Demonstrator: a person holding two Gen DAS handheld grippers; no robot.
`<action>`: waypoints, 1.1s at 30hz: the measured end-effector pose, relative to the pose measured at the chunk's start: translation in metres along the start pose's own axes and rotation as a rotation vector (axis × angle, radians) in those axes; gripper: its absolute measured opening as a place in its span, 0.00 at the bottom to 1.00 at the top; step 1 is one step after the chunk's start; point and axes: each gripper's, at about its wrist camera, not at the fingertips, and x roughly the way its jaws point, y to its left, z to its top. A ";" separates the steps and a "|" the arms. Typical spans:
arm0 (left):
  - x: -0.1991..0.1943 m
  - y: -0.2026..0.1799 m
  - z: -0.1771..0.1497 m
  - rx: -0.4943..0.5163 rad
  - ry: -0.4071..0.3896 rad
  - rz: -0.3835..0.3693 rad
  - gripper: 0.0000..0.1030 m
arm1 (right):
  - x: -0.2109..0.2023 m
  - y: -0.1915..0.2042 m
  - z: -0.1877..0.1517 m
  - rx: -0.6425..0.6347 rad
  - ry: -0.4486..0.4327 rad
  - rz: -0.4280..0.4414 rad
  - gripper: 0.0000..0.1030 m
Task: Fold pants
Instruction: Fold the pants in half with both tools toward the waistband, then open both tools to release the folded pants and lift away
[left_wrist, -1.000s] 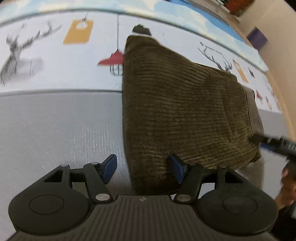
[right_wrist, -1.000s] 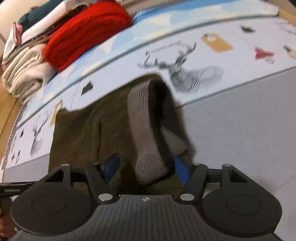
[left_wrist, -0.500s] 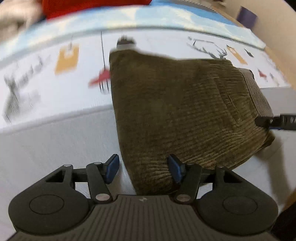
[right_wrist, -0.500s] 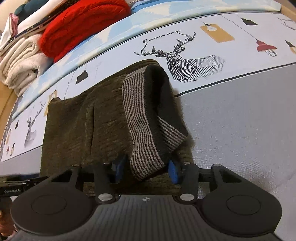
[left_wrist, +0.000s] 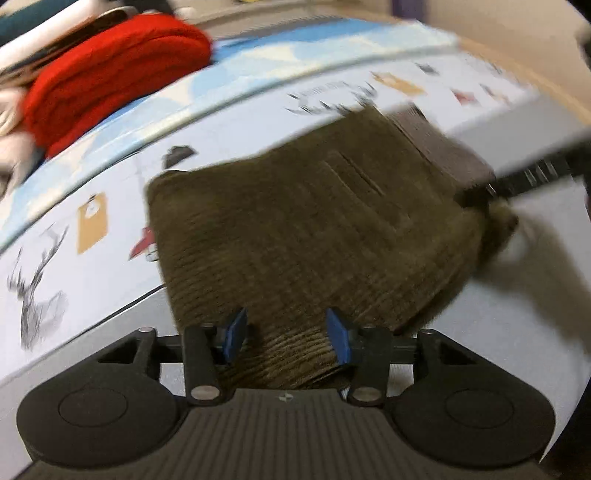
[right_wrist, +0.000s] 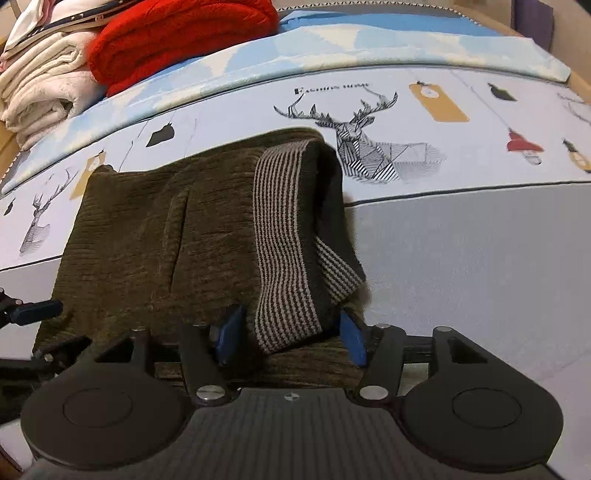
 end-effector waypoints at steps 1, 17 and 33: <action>-0.006 0.004 0.002 -0.043 -0.014 0.016 0.62 | -0.010 0.004 -0.001 -0.019 -0.033 -0.017 0.57; -0.178 -0.028 -0.048 -0.376 -0.348 0.259 0.89 | -0.185 0.037 -0.078 -0.062 -0.614 -0.001 0.99; -0.111 -0.025 -0.089 -0.488 -0.046 0.246 0.89 | -0.131 0.036 -0.106 -0.052 -0.381 -0.050 0.99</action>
